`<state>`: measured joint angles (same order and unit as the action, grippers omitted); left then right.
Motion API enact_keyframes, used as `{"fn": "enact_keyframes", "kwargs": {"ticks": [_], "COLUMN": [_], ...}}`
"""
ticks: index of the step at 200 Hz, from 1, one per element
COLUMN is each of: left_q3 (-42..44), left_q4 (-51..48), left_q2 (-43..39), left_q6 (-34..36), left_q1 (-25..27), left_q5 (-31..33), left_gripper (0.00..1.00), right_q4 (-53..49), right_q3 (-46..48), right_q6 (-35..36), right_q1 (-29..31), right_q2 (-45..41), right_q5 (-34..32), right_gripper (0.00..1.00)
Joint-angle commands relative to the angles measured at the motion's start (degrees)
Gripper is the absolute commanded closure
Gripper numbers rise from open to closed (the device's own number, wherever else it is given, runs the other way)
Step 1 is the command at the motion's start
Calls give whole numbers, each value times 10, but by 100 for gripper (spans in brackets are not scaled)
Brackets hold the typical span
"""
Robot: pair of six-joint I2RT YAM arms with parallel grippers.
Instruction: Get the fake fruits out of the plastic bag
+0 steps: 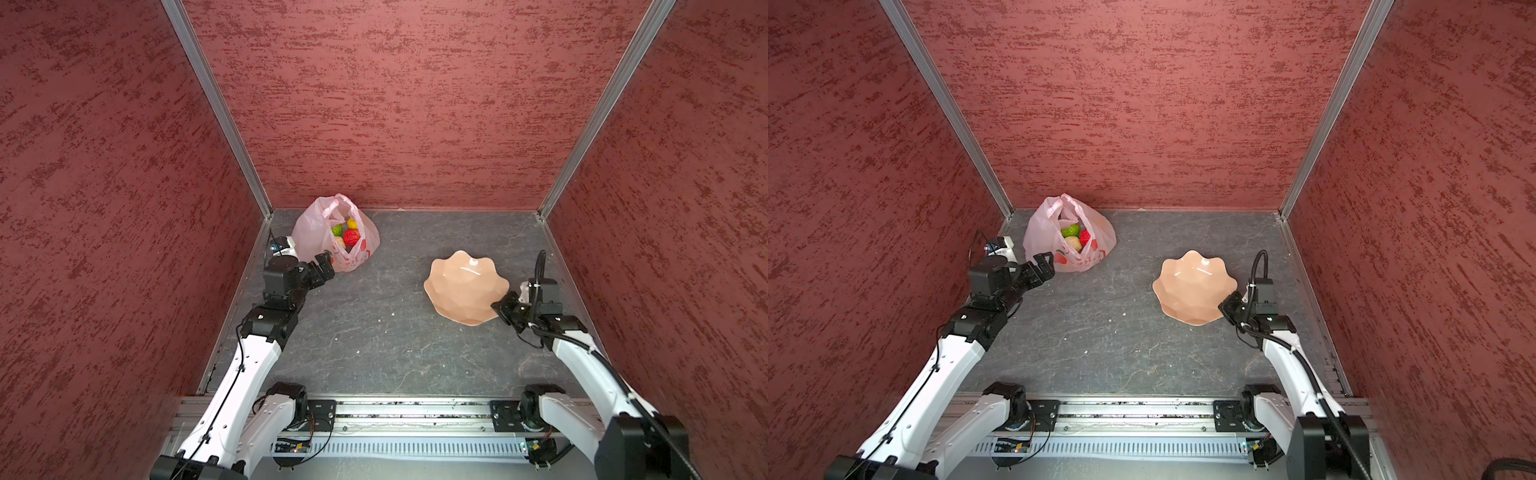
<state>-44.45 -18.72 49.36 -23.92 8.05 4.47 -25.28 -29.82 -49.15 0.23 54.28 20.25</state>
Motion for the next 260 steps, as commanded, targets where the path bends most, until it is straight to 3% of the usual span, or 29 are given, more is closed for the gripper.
{"fn": "enact_keyframes", "kwargs": {"ticks": [1, 93, 144, 215, 260], "left_q3": [-17, -26, -57, -113, -183], "left_q4": [-5, -33, -37, -46, -90], "left_q2": [-13, -38, -15, 31, 93], "left_q6": [7, 10, 26, 32, 38], "left_q1": [-1, 0, -2, -32, -62], "left_q5": [-10, 2, 5, -27, -59], "left_gripper": [0, 1, 0, 0, 0], "right_q4": [-14, 9, 2, -43, -114], "right_q3": [28, 103, 113, 74, -8], "right_q6": [-24, -37, -39, -22, 11], "right_q1": [0, 0, 0, -1, 0], "right_q2": [-17, -39, -53, -64, -62], "right_q5": [-1, -2, -14, -46, -127], "right_gripper": [99, 97, 88, 58, 35]}}
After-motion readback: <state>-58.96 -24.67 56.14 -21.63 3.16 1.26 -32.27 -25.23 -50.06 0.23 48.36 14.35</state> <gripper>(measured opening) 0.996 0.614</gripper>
